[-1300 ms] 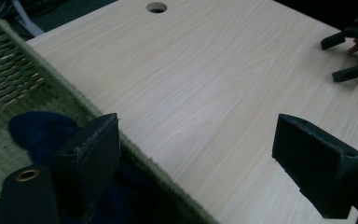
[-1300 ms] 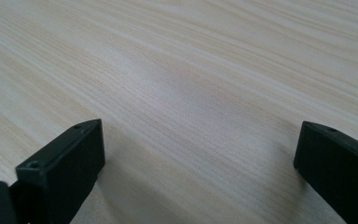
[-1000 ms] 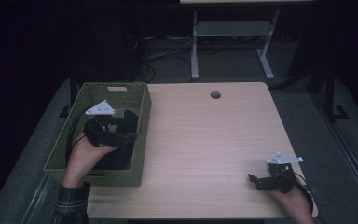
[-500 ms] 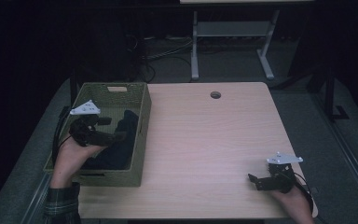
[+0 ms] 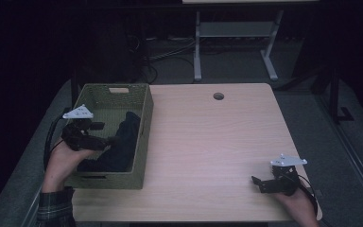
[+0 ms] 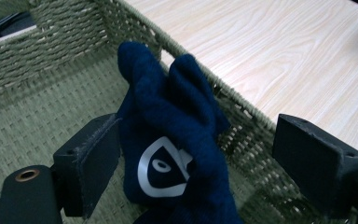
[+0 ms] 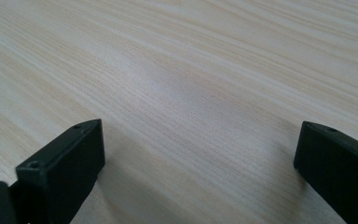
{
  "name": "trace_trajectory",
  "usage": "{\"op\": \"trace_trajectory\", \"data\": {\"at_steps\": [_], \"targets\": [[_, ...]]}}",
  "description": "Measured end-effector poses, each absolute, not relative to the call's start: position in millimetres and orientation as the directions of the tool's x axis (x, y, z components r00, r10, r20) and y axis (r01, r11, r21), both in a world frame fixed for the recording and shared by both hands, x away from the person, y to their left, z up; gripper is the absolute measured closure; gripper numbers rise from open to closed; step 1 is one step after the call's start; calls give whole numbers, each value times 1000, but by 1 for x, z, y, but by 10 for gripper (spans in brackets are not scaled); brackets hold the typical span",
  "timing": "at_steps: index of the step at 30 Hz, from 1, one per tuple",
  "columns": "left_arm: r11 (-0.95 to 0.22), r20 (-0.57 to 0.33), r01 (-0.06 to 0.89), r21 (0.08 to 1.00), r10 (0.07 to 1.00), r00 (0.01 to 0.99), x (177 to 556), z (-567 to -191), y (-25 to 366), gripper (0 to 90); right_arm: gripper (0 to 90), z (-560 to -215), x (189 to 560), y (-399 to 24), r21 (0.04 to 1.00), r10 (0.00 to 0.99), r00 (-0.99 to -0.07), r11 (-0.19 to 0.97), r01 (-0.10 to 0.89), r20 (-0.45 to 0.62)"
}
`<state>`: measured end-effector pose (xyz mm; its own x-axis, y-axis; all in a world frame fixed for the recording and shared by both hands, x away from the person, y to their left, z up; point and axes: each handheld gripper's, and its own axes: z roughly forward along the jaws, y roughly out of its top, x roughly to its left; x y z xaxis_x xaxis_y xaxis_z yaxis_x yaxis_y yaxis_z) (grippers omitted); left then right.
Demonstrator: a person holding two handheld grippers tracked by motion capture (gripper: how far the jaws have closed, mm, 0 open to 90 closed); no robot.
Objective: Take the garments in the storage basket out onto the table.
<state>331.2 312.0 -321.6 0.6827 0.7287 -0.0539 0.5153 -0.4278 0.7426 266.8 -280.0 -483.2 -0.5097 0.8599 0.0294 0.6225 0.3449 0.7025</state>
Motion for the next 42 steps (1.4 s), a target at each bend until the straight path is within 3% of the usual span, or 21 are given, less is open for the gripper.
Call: {"op": "trace_trajectory", "data": {"at_steps": [42], "targets": [[-545, -75, 586, 600, 691, 719, 350, -368, 297, 147, 14, -483, 267, -280, 703, 860, -510, 345, 622, 30]]}}
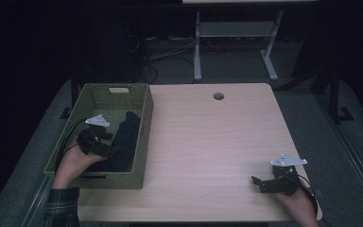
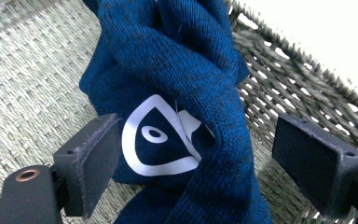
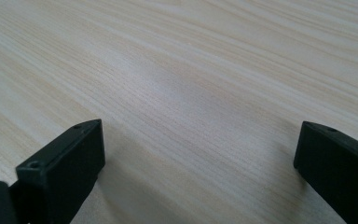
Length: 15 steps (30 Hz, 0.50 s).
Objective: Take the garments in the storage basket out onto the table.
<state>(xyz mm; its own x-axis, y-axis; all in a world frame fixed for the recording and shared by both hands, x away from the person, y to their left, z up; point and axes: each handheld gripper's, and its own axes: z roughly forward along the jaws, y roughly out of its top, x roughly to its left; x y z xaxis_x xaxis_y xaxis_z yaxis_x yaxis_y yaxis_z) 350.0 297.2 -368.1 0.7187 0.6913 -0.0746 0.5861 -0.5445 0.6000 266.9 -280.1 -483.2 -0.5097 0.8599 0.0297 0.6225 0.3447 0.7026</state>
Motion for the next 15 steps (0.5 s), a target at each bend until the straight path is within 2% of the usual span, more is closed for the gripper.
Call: {"op": "trace_trajectory", "data": {"at_steps": [8, 10, 15], "targets": [[-576, -65, 590, 566, 682, 729, 352, -373, 293, 156, 14, -483, 267, -280, 703, 860, -510, 345, 622, 30], [-581, -65, 586, 564, 677, 733, 352, -374, 293, 201, 14, -483, 267, -280, 703, 860, -510, 345, 622, 30], [-604, -58, 580, 547, 664, 745, 352, -375, 290, 237, 14, -483, 267, -280, 702, 860, -509, 344, 623, 30]]}}
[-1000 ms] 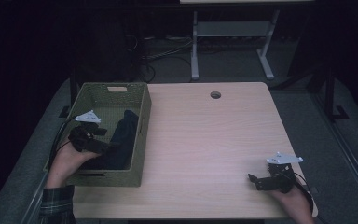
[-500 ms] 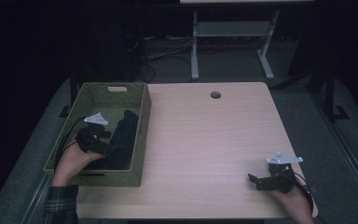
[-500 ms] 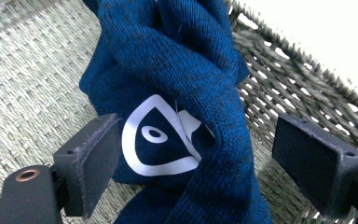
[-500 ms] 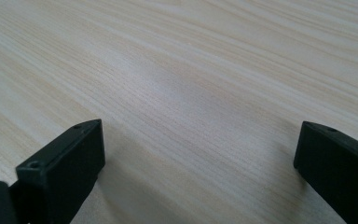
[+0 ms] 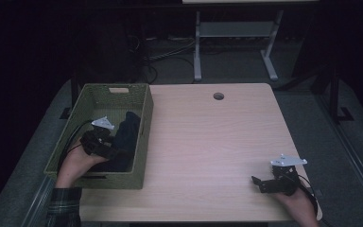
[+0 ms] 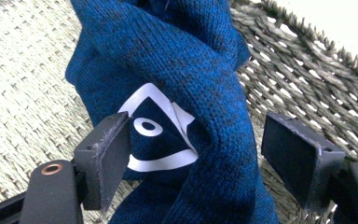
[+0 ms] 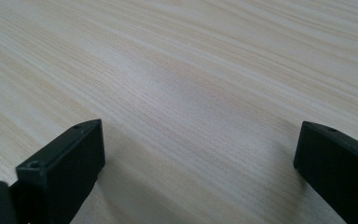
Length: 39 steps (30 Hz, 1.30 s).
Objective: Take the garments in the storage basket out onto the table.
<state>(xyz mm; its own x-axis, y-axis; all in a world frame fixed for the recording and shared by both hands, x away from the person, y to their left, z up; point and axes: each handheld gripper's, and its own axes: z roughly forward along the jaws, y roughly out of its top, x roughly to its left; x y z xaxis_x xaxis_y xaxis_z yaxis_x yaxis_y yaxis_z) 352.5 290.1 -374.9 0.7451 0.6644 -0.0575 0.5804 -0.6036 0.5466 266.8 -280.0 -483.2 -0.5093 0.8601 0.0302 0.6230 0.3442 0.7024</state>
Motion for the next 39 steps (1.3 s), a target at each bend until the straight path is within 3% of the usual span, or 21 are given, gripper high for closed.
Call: {"op": "trace_trajectory", "data": {"at_steps": [8, 22, 39], "targets": [[-620, -56, 574, 534, 652, 756, 353, -377, 288, 352, 14, -483, 267, -280, 703, 860, -510, 344, 623, 30], [-646, -88, 565, 513, 615, 783, 355, -378, 287, 773, 14, -483, 267, -280, 703, 860, -510, 344, 623, 30], [-574, -105, 562, 595, 638, 763, 348, -358, 301, 800, 15, -483, 267, -280, 703, 860, -509, 344, 623, 30]]}}
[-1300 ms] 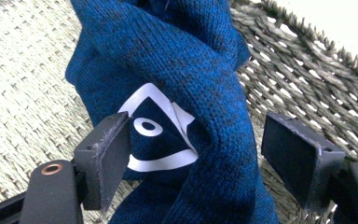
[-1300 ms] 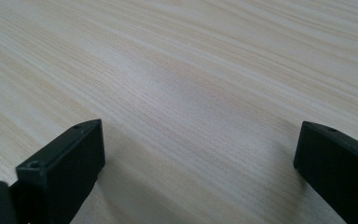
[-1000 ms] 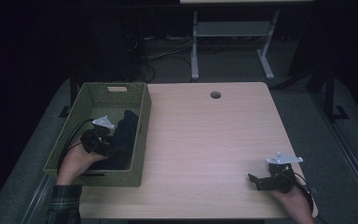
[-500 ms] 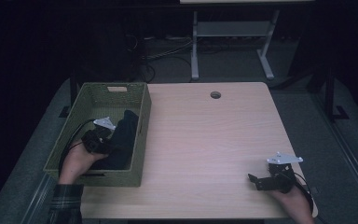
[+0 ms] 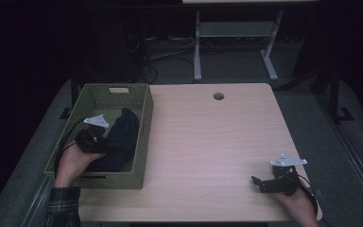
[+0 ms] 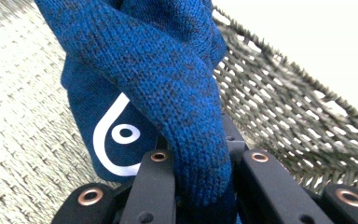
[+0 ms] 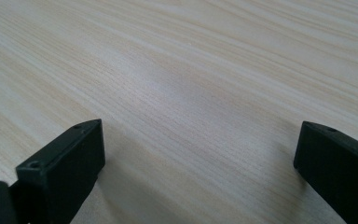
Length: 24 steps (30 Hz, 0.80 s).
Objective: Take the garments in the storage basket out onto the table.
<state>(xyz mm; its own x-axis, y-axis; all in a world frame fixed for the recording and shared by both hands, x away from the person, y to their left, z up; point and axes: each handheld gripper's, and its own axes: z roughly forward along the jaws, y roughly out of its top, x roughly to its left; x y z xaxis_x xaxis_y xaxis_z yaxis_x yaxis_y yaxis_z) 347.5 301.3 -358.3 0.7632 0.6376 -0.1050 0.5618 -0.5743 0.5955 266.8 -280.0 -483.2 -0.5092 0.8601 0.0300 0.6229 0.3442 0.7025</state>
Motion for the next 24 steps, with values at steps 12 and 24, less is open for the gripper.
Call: {"op": "trace_trajectory", "data": {"at_steps": [12, 24], "targets": [[-475, -118, 559, 680, 681, 722, 341, -339, 319, 809, 15, -483, 267, -280, 703, 860, -509, 344, 623, 30], [-391, -125, 526, 755, 702, 701, 338, -316, 330, 815, 15, -483, 267, -280, 702, 861, -507, 343, 624, 30]]}}
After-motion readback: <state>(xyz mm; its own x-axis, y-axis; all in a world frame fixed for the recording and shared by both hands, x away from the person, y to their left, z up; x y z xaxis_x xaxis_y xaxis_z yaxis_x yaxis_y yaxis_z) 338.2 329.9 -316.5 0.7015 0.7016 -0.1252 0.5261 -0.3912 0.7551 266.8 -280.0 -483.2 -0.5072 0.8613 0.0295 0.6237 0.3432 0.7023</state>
